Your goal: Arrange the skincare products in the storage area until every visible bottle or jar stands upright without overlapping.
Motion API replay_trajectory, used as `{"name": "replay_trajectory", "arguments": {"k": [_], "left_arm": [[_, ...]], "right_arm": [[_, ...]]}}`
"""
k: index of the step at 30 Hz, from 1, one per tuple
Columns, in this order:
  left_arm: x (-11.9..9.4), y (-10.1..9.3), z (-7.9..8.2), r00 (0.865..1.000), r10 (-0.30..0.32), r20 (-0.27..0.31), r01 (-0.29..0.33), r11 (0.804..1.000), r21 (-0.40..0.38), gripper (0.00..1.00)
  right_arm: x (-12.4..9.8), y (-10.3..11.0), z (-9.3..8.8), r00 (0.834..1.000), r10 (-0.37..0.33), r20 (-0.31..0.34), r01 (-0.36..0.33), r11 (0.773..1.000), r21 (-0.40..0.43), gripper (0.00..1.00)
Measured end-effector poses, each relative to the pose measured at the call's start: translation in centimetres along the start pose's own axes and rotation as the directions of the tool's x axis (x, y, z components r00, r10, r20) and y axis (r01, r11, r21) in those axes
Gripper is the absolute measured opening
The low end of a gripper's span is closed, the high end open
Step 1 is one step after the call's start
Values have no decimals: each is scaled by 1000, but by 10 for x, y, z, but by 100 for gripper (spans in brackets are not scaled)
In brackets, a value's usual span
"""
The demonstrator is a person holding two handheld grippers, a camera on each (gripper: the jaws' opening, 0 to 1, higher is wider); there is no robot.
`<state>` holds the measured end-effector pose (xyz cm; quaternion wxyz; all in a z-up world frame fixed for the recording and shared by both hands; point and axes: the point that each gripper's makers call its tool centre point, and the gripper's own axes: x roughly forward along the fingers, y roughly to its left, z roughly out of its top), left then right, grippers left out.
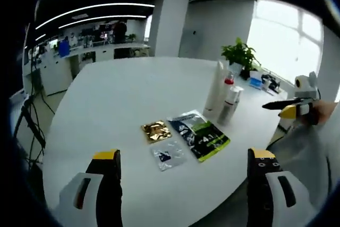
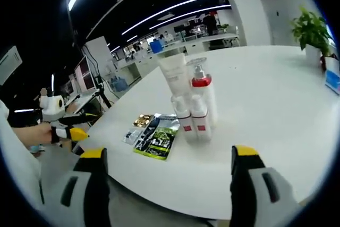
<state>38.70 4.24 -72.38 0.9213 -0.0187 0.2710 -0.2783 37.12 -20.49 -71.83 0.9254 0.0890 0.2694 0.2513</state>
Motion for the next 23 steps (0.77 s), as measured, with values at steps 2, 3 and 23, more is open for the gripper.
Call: {"name": "replay_trajectory", "arguments": {"k": [2,3,23], "left_arm": [[1,3,3,1000,18,0,-18,1000,18,97],[1,4,6,1000,19,15,-19,1000,22,97],[2,7,1,1000,30,-3,-30,1000,7,97]], "right_arm": [[0,0,0,1000,0,-1,0,1000,0,97],[0,0,0,1000,0,-1,0,1000,0,97],[0,-1,-1,1000,-2,-2,2,1000,3,97]]}}
